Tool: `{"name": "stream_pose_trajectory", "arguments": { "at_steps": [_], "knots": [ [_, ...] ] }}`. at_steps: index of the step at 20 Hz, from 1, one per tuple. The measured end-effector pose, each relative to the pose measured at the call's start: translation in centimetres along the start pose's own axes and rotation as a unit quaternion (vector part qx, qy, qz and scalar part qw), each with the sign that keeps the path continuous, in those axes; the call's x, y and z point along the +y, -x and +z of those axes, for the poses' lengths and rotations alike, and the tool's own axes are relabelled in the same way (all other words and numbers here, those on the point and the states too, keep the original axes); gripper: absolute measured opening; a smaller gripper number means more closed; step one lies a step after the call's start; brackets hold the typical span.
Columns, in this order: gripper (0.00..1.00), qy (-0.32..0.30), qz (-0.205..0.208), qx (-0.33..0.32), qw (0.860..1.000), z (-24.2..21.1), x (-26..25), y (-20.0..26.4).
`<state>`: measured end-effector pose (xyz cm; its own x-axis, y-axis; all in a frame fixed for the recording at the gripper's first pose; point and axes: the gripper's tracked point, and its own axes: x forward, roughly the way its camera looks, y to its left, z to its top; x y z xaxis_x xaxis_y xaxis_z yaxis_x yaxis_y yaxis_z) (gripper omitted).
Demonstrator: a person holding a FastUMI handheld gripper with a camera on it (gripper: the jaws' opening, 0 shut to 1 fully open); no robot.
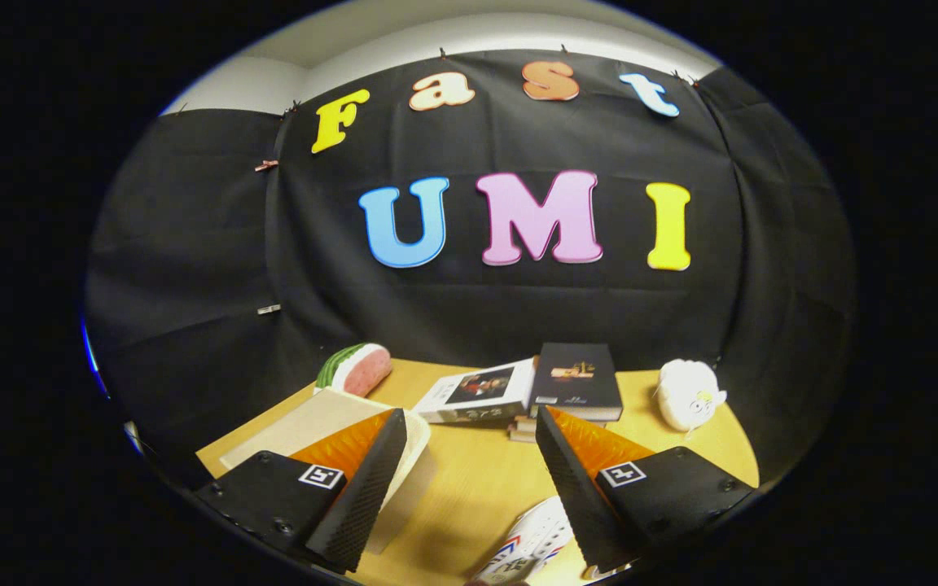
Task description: Open the storage box then place both shoes into the box .Put the left shoe in first, then the right shoe, with the right side of both shoes facing outward in a uniform manner.
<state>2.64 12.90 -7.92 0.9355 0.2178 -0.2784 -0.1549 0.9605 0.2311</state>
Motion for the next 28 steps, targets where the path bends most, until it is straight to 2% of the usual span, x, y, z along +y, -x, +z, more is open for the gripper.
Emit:
{"name": "stream_pose_trajectory", "arguments": {
  "at_steps": [4, 7, 10, 13, 17, 19, 20, 22, 24, 26, 28],
  "knots": [
    [0.98, -0.04, 0.053, 0.057, 0.996, -2.5, 2.6, -1.5],
    [0.98, -0.084, 0.091, 0.112, 0.986, -5.6, 4.4, -2.1],
    [0.98, -0.156, 0.116, 0.173, 0.965, -8.8, 6.3, -2.0],
    [0.98, -0.17, 0.13, 0.221, 0.952, -11.7, 7.6, -2.4],
    [0.98, -0.236, 0.157, 0.267, 0.921, -13.7, 10.1, -2.9],
    [0.96, -0.256, 0.156, 0.286, 0.91, -14.2, 10.9, -3.2],
    [0.92, -0.265, 0.159, 0.288, 0.906, -14.0, 11.1, -3.2],
    [0.71, -0.285, 0.158, 0.301, 0.896, -14.2, 11.6, -3.4],
    [0.61, -0.31, 0.158, 0.318, 0.882, -14.0, 11.5, -3.3],
    [0.45, -0.339, 0.155, 0.337, 0.865, -14.5, 11.6, -3.3],
    [0.29, -0.352, 0.156, 0.347, 0.855, -14.4, 11.4, -3.4]
  ]
}}
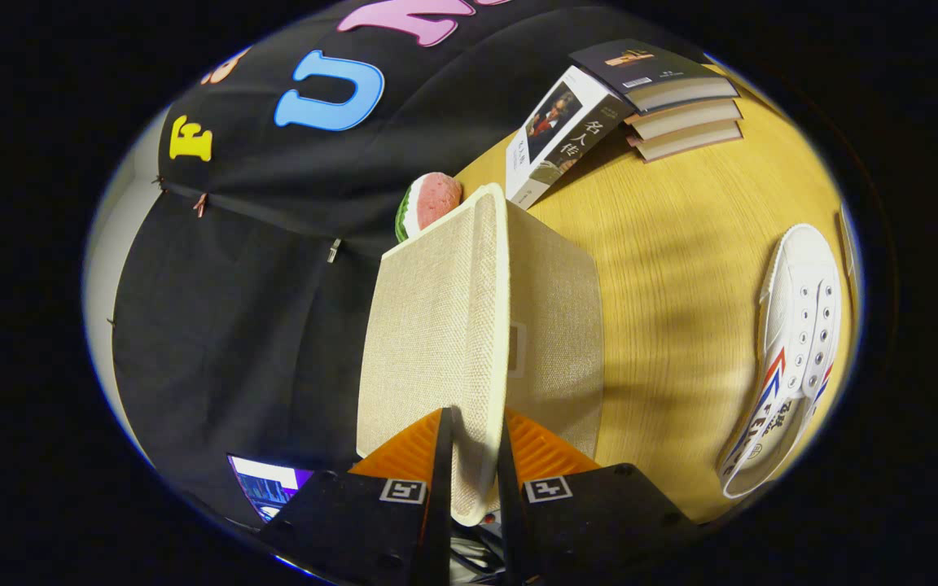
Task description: Open the storage box then place both shoes into the box .Put the left shoe in first, then the right shoe, with the right side of both shoes facing outward in a uniform manner.
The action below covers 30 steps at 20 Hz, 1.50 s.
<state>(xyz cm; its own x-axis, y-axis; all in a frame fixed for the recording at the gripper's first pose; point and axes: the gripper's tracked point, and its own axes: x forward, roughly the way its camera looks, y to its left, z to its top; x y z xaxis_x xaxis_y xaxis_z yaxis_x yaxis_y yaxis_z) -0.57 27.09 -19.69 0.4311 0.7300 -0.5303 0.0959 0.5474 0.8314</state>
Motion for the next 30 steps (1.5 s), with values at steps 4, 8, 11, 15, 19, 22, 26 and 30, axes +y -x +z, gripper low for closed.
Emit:
{"name": "stream_pose_trajectory", "arguments": {
  "at_steps": [4, 8, 11, 15, 19, 22, 26, 30],
  "knots": [
    [0.11, 0.004, 0.002, -0.007, 1.0, 0.3, -0.1, 0.1],
    [0.08, 0.001, 0.001, -0.011, 1.0, 0.5, 0.4, 0.3],
    [0.08, 0.023, 0.01, -0.021, 0.999, 1.1, 2.0, 1.1],
    [0.08, 0.042, 0.042, -0.031, 0.998, 1.7, 6.1, 1.7],
    [0.08, 0.068, 0.067, -0.026, 0.995, 1.9, 10.8, 1.4],
    [0.08, 0.086, 0.092, -0.018, 0.992, 1.8, 15.6, 0.5],
    [0.08, 0.125, 0.12, -0.005, 0.985, 0.6, 21.9, -2.7],
    [0.08, 0.163, 0.126, 0.014, 0.978, -2.8, 26.6, -6.9]
  ]
}}
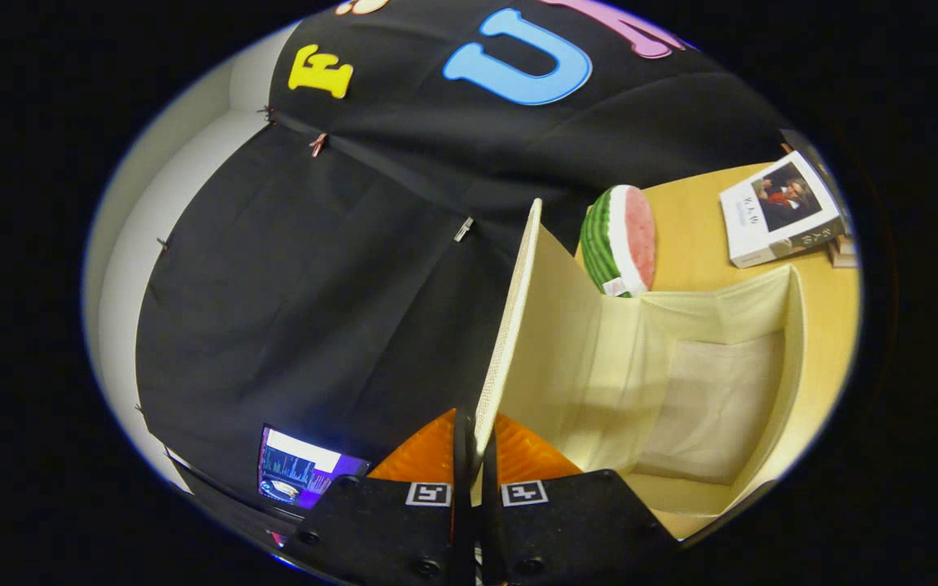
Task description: Open the storage box then place both shoes into the box .Put the left shoe in first, then the right shoe, with the right side of both shoes facing outward in a uniform manner.
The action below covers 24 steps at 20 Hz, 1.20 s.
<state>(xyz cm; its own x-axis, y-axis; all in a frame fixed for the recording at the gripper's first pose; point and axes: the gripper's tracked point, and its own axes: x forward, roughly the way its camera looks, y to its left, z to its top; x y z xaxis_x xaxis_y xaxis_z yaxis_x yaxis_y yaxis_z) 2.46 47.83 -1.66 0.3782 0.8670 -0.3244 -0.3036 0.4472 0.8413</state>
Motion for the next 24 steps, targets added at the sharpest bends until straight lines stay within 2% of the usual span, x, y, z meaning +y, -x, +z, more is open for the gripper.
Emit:
{"name": "stream_pose_trajectory", "arguments": {
  "at_steps": [5, 9, 11, 12, 15, 18, 21, 24],
  "knots": [
    [0.08, 0.005, -0.01, 0.036, 0.999, -4.3, 1.6, -6.6],
    [0.08, 0.023, -0.039, 0.047, 0.998, -6.0, 1.1, -10.0],
    [0.09, 0.029, -0.04, 0.035, 0.998, -6.2, 1.7, -10.7],
    [0.15, 0.038, -0.041, 0.024, 0.998, -6.0, 1.5, -11.9],
    [0.56, 0.079, -0.056, -0.002, 0.995, -4.7, 0.9, -10.3],
    [0.98, 0.11, -0.067, -0.049, 0.99, -1.7, 0.8, -6.6],
    [0.98, 0.146, -0.105, -0.104, 0.978, 1.5, -1.4, -1.4],
    [0.98, 0.189, -0.179, -0.137, 0.956, 3.6, -6.0, 5.1]
  ]
}}
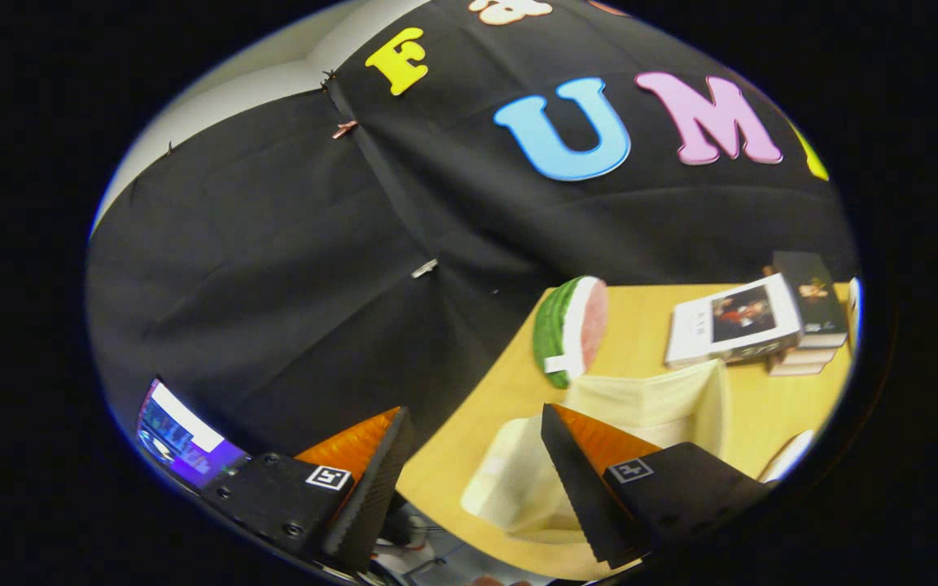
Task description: Open the storage box then place both shoes into the box .Put the left shoe in first, then the right shoe, with the right side of both shoes facing outward in a uniform manner.
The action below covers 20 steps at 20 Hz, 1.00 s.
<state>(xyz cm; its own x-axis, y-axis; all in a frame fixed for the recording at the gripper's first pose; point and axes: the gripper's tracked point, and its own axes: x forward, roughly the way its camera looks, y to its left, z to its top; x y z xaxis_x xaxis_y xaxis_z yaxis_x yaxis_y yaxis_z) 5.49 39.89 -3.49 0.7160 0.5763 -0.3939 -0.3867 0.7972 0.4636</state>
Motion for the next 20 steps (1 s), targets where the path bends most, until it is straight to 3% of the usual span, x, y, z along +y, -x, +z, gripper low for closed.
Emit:
{"name": "stream_pose_trajectory", "arguments": {
  "at_steps": [5, 11, 17, 20],
  "knots": [
    [0.98, 0.025, -0.135, -0.022, 0.99, -1.0, -11.5, 7.6],
    [0.98, -0.035, -0.272, 0.002, 0.962, -7.6, -23.9, 16.4],
    [0.98, -0.105, -0.333, 0.048, 0.936, -13.9, -30.8, 20.3],
    [0.98, -0.132, -0.31, 0.083, 0.938, -17.0, -31.6, 19.6]
  ]
}}
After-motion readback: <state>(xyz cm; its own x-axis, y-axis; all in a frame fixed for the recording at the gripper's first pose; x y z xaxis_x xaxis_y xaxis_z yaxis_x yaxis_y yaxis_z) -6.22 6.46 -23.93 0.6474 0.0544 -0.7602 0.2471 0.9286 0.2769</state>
